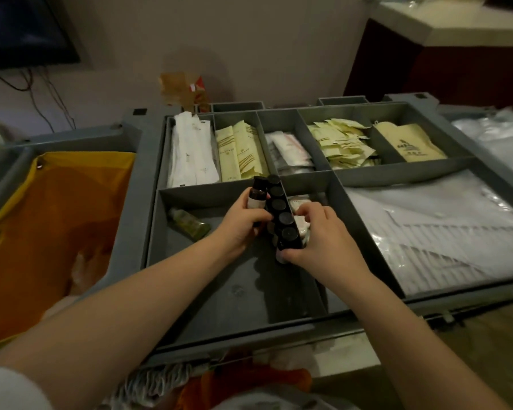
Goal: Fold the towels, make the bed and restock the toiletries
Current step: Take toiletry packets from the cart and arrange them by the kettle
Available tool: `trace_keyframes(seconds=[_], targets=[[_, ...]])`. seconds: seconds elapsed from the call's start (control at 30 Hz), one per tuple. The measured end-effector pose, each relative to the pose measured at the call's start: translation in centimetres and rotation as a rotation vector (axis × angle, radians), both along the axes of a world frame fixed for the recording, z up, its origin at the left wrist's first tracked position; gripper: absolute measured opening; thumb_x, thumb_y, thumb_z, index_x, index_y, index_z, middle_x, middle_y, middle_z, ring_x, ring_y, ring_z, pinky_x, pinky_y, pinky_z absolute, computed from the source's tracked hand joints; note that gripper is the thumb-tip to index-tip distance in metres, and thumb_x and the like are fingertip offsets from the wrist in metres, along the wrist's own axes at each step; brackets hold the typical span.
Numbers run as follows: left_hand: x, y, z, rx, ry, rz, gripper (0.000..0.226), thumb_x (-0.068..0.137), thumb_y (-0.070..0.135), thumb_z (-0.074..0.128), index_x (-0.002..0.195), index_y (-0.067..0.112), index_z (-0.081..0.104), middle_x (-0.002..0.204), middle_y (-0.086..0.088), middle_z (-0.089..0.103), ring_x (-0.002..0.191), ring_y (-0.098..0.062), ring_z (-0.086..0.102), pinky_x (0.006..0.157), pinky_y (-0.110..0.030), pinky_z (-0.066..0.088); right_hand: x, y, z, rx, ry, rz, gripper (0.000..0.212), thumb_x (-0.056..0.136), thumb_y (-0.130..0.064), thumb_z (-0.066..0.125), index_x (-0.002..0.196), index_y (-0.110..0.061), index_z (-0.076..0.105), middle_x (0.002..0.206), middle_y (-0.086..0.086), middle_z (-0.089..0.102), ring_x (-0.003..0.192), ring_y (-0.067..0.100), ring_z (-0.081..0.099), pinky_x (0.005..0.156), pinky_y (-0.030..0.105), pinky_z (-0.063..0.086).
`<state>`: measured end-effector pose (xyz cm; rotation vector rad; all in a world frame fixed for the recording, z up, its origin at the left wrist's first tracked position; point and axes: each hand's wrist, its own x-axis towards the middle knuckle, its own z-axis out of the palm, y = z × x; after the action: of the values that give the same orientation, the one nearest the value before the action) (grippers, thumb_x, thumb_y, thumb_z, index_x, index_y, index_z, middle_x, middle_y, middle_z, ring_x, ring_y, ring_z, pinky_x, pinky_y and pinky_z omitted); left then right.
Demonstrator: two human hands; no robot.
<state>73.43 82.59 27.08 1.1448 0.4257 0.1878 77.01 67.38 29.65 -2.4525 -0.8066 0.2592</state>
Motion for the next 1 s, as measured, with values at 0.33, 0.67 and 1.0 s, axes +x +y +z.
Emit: trace_keyframes(seconds=[0.33, 0.67, 1.0], targets=[[-4.8, -0.8, 3.8, 0.552, -0.149, 0.124, 0.035, 0.083, -0.006, 0.061, 0.096, 0.025, 0.055, 0.089, 0.004, 0.060, 0.081, 0.002, 0.060, 0.074, -0.013, 0.050, -0.8, -0.7, 3.7, 0.424, 0.044, -0.083, 0.037, 0.080, -0.038, 0.070, 0.111, -0.036, 0.051, 0.106, -0.013, 0.056, 0.092, -0.001, 0.053, 0.074, 0.018, 0.043], [-8.1, -5.5, 2.6, 0.751, -0.001, 0.086, 0.036, 0.081, 0.020, 0.072, 0.108, 0.035, 0.052, 0.104, 0.015, 0.059, 0.098, -0.002, 0.056, 0.082, -0.022, 0.050, -3.4, -1.9, 4.6, 0.582, 0.210, 0.087, 0.037, 0.080, -0.023, 0.073, 0.110, -0.037, 0.056, 0.104, -0.014, 0.063, 0.097, 0.001, 0.060, 0.067, 0.009, 0.051], [-10.0, -8.6, 2.1, 0.692, 0.069, 0.385, 0.026, 0.091, 0.014, 0.059, 0.110, 0.032, 0.053, 0.104, 0.020, 0.056, 0.098, 0.005, 0.055, 0.081, -0.011, 0.045, -3.6, -3.5, 1.2, 0.080, -0.088, 0.252, 0.027, 0.083, -0.020, 0.070, 0.104, -0.022, 0.053, 0.103, -0.003, 0.061, 0.097, 0.017, 0.057, 0.079, 0.032, 0.048]])
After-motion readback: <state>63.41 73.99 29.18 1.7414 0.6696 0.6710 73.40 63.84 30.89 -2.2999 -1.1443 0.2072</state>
